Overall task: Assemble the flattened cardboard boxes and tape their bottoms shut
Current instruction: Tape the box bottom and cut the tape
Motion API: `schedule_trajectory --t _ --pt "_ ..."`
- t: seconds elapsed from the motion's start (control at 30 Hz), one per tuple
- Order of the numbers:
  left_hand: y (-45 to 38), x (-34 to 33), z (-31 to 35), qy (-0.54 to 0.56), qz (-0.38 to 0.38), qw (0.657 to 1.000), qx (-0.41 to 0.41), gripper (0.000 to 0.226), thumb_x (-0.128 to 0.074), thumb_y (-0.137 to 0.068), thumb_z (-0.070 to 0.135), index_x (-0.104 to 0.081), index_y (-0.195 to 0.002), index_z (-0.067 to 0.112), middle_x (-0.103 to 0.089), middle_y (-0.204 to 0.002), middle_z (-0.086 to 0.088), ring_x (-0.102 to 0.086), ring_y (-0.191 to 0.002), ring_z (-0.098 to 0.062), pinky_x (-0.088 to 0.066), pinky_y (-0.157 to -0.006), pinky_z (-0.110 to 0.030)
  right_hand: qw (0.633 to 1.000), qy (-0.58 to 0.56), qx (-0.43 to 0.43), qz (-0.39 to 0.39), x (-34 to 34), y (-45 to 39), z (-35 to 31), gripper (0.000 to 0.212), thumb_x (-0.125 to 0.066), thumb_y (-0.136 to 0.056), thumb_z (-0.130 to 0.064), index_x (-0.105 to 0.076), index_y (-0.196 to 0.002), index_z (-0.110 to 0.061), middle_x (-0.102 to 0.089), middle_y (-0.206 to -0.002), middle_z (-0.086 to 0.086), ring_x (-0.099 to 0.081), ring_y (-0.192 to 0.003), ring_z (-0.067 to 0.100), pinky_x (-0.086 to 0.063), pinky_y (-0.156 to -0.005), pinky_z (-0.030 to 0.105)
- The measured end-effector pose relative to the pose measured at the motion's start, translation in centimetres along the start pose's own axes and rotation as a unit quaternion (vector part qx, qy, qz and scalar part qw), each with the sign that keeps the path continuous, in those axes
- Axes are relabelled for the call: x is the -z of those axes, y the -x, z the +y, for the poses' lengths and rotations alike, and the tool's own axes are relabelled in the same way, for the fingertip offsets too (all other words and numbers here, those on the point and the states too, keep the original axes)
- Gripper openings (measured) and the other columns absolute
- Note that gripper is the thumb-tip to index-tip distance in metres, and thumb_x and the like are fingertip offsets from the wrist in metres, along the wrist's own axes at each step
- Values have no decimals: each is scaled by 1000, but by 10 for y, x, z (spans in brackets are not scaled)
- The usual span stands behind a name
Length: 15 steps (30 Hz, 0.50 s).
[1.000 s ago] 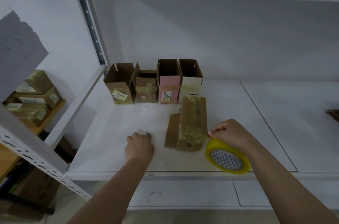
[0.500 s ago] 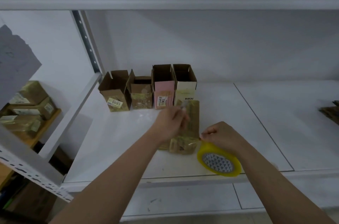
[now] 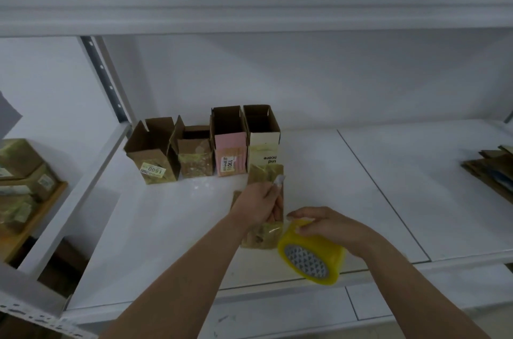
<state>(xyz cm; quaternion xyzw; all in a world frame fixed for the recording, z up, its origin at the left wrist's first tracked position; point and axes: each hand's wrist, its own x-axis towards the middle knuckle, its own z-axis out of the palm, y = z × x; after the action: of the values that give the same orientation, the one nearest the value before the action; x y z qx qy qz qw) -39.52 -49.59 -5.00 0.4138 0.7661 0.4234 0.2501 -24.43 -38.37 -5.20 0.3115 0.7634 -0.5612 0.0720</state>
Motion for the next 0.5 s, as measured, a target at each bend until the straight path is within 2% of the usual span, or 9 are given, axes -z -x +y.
schedule_trajectory --t 0.07,0.1,0.2,0.3,0.37,0.43,0.5 --pt "-1 -1 1 -43 4 999 -8 48 -33 -104 34 -54 -67 14 -61 -57 1 -50 -41 -1 -42 -51 -15 999 43 4 33 7 -2 5 46 -74 -85 -31 -58 -128 -32 -55 -133 -4 -56 -112 13 -48 -82 15" --pt "-1 -2 2 -60 4 998 -12 48 -32 -105 34 -53 -66 14 -62 -58 1 -49 -41 0 -41 -50 -13 994 93 6 63 10 -5 8 49 -74 -83 -38 -56 -129 -32 -52 -135 -6 -54 -113 12 -48 -83 15" --pt "0 -2 4 -56 -11 998 -5 47 -33 -104 36 -51 -67 13 -61 -58 2 -48 -39 1 -39 -48 -12 965 237 -11 111 13 -11 10 46 -68 -77 -63 -58 -116 -39 -53 -130 -13 -53 -116 11 -46 -98 33" --pt "2 2 3 -43 -41 998 -3 45 -36 -104 35 -52 -67 13 -61 -60 1 -53 -47 -3 -47 -58 -20 962 256 -3 92 11 -9 5 35 -63 -79 -65 -64 -106 -43 -57 -129 -14 -55 -116 9 -45 -100 34" --pt "4 4 3 -46 -64 997 5 46 -37 -104 35 -52 -66 14 -63 -64 -1 -57 -56 -9 -50 -68 -27 953 297 -23 63 12 -2 0 37 -60 -83 -65 -67 -112 -42 -59 -131 -15 -55 -119 9 -44 -100 30" --pt "8 5 6 -50 -77 996 17 45 -38 -104 34 -53 -66 14 -65 -70 -5 -58 -61 -11 -49 -68 -22 933 353 -52 53 13 4 -7 50 -58 -82 -69 -65 -121 -38 -59 -132 -15 -55 -122 10 -43 -100 29" --pt "12 6 8 -55 -80 995 19 44 -38 -104 34 -54 -67 14 -64 -73 -6 -58 -63 -11 -48 -66 -19 933 352 -45 61 16 7 -10 53 -60 -82 -67 -65 -123 -35 -60 -130 -15 -55 -120 9 -43 -99 28"
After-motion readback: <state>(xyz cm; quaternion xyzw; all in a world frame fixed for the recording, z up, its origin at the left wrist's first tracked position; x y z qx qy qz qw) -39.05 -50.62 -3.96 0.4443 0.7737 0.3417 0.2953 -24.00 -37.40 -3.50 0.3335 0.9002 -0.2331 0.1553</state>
